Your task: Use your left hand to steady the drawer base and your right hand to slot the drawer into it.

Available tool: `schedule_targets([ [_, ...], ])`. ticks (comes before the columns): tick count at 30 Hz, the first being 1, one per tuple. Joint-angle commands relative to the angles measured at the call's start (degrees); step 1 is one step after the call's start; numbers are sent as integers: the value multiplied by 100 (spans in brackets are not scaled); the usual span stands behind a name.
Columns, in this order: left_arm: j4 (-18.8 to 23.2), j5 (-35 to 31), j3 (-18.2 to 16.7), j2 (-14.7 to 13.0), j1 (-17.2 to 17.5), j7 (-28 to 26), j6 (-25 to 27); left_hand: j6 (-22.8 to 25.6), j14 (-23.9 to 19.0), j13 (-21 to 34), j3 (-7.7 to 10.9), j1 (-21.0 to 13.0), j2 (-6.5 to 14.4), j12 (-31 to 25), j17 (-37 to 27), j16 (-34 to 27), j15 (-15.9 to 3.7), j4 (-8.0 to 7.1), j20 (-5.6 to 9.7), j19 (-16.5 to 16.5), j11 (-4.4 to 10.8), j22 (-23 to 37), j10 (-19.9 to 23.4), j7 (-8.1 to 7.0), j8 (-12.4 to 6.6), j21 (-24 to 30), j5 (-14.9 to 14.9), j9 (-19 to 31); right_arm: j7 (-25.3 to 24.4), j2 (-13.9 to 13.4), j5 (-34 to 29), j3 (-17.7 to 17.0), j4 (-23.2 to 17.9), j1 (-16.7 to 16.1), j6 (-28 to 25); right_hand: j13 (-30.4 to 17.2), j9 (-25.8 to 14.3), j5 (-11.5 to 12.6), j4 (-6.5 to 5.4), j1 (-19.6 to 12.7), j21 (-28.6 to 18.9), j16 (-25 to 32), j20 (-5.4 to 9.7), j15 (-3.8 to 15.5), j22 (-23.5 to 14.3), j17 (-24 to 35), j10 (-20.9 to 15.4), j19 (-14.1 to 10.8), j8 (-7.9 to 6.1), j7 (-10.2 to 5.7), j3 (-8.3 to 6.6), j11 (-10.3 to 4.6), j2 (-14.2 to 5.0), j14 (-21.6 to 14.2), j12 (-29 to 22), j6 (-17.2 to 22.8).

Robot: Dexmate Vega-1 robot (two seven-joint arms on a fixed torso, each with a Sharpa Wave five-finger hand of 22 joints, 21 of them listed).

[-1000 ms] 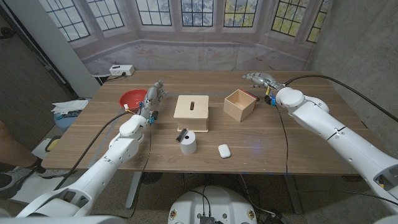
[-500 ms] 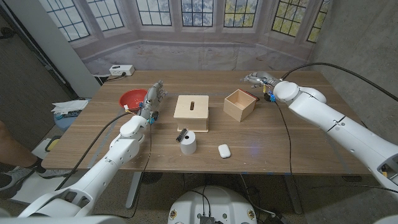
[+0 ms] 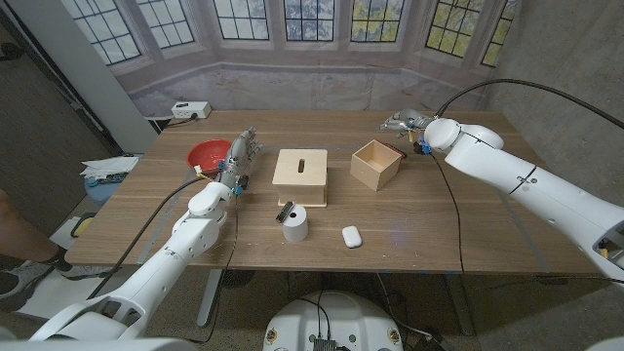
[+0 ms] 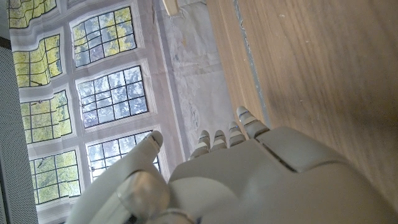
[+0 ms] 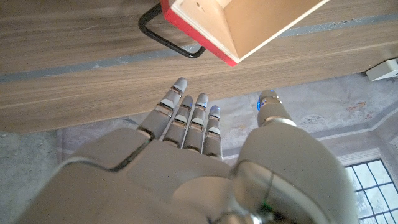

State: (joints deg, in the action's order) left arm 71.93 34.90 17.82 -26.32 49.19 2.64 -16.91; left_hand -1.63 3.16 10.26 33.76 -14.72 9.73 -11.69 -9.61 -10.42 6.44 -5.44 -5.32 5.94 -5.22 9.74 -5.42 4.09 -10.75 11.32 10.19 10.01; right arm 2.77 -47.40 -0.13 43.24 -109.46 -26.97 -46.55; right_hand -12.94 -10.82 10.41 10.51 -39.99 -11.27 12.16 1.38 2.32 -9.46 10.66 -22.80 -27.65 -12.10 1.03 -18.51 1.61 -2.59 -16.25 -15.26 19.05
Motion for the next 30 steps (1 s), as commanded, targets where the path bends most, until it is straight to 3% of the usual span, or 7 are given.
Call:
schedule_targets([
  [1, -93, 39, 2, 21, -35, 81, 16, 33, -28, 33, 17, -57, -5, -17, -3, 16, 10, 29, -10, 56, -25, 30, 34, 6, -5, 20, -9, 12, 366, -78, -308, 632, -104, 573, -646, -31, -9, 41, -7, -130, -24, 52, -1, 135, -13, 3, -93, -108, -42, -16, -47, -10, 7, -118, -43, 117],
  [16, -276, 75, -2, 68, -99, 196, 20, 66, -44, 35, 41, -61, -7, -17, -6, 15, 12, 46, -1, 65, -30, 31, 52, -1, -7, 19, -12, 15, 718, 123, -685, 1387, -146, 1167, -1622, -87, -20, 43, -47, -385, -68, 131, -26, 191, -21, 30, -349, -370, -84, -23, -63, -4, 59, -459, -165, 413],
  [30, -314, 100, -26, 70, -69, 216, 60, 101, -63, 37, 64, -63, -8, -17, -8, 13, 24, 59, -12, 77, -36, 32, 68, 4, -10, 20, -13, 17, 811, 302, -933, 1848, -37, 1441, -1996, -133, -29, 51, -52, -621, -84, 182, -24, 249, -27, 53, -606, -555, -127, -49, -79, -18, 79, -705, -285, 708],
])
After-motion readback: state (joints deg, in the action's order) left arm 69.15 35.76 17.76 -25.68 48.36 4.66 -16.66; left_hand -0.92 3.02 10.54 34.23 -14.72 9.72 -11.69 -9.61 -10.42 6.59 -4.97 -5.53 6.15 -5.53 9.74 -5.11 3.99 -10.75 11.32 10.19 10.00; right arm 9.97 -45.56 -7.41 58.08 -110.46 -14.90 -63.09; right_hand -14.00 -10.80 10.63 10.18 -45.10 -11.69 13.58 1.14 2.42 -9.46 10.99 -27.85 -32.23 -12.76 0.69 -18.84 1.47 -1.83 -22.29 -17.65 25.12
